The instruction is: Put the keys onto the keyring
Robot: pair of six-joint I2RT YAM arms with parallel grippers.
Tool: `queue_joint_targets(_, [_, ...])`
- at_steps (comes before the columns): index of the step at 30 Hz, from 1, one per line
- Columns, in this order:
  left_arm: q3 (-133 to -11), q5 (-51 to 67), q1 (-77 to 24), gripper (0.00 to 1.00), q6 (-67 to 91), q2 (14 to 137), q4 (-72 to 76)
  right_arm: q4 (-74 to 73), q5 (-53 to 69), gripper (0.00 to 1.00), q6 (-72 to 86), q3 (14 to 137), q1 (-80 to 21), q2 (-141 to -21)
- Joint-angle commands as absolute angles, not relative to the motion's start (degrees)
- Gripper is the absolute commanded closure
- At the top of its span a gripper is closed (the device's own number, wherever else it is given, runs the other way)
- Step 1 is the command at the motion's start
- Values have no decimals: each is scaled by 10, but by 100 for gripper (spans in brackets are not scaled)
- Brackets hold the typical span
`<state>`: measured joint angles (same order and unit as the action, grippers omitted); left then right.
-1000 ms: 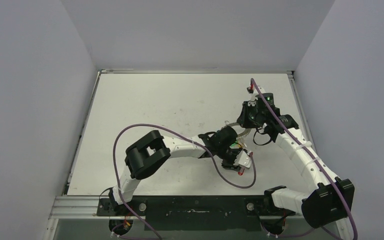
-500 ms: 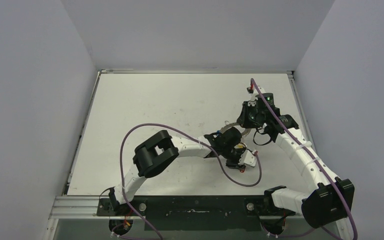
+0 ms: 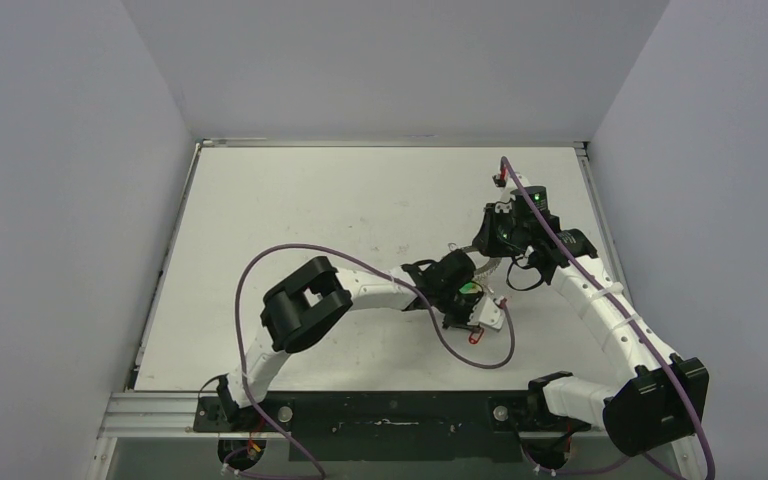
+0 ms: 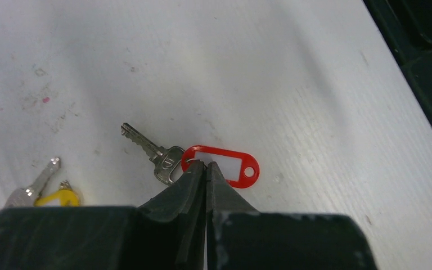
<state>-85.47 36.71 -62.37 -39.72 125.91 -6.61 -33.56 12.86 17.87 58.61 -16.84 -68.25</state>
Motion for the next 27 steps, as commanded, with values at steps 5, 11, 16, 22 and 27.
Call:
queue_joint_targets(5, [-711, 335, -631, 100, -430, 1137, -124, -313, 138, 100, 186, 609, -166, -684])
queue_joint_targets(11, [-630, 280, -630, 100, -400, 1028, -98, -312, 153, 100, 186, 615, -166, -688])
queue_joint_targets(16, [-597, 258, -619, 100, -364, 965, -79, -315, 171, 100, 171, 621, -168, -689])
queue_joint_targets(22, [-555, 263, -591, 100, -302, 905, -36, -334, 214, 100, 124, 639, -173, -693])
queue_joint_targets(27, [-523, 265, -555, 100, -262, 831, -34, -351, 253, 100, 56, 656, -188, -686])
